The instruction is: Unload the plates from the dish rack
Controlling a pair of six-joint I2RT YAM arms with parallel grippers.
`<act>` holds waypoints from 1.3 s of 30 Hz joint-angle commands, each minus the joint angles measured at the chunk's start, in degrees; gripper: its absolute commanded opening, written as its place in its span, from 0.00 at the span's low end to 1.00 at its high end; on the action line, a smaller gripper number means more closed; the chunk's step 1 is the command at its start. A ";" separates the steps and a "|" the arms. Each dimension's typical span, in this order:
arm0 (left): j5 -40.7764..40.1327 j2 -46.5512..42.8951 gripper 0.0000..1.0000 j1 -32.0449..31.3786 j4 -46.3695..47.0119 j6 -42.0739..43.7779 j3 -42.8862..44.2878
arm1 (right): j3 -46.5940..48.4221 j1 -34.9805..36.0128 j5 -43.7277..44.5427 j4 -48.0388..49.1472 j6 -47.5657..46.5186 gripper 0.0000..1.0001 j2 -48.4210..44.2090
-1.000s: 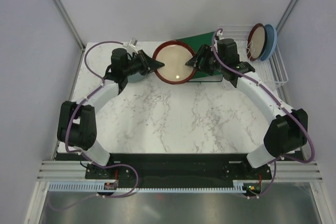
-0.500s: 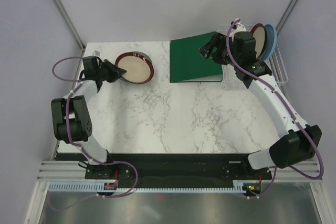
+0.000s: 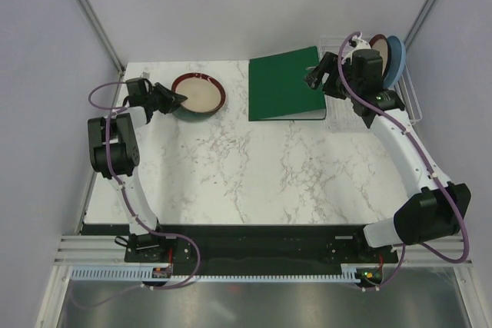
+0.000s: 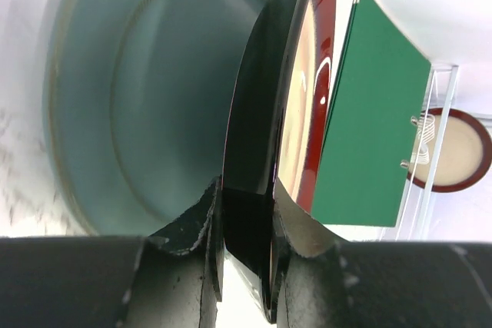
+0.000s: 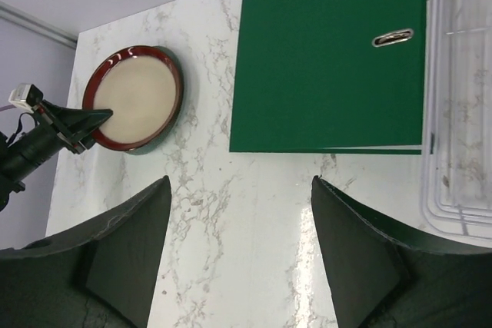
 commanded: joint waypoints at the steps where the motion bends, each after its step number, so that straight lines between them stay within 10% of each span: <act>1: 3.67 2.01 0.02 0.17 6.53 -2.94 5.17 | 0.38 -2.56 1.43 -0.89 -2.85 0.80 0.02; 6: 2.36 2.46 0.14 1.05 2.05 -0.22 3.94 | 5.91 -5.55 11.97 -5.36 -7.51 0.82 1.51; 10: 1.83 2.54 0.56 1.66 0.21 0.84 1.75 | 11.36 -6.43 17.34 -8.09 -11.03 0.82 4.06; 14: 0.34 2.54 0.70 1.49 -1.91 3.65 1.30 | 17.33 -6.69 21.29 -9.85 -14.28 0.83 7.05; 16: -0.10 2.90 0.99 1.49 -3.66 4.62 2.00 | 19.71 -6.78 24.80 -11.34 -16.12 0.83 9.68; 30: -20.93 -5.71 1.00 1.49 -25.91 12.35 0.52 | 41.77 -14.07 39.84 -16.80 -22.99 0.78 33.14; 39: -15.40 -0.97 1.00 0.87 -25.56 12.80 4.46 | 52.42 -15.31 42.66 -16.63 -26.33 0.79 43.79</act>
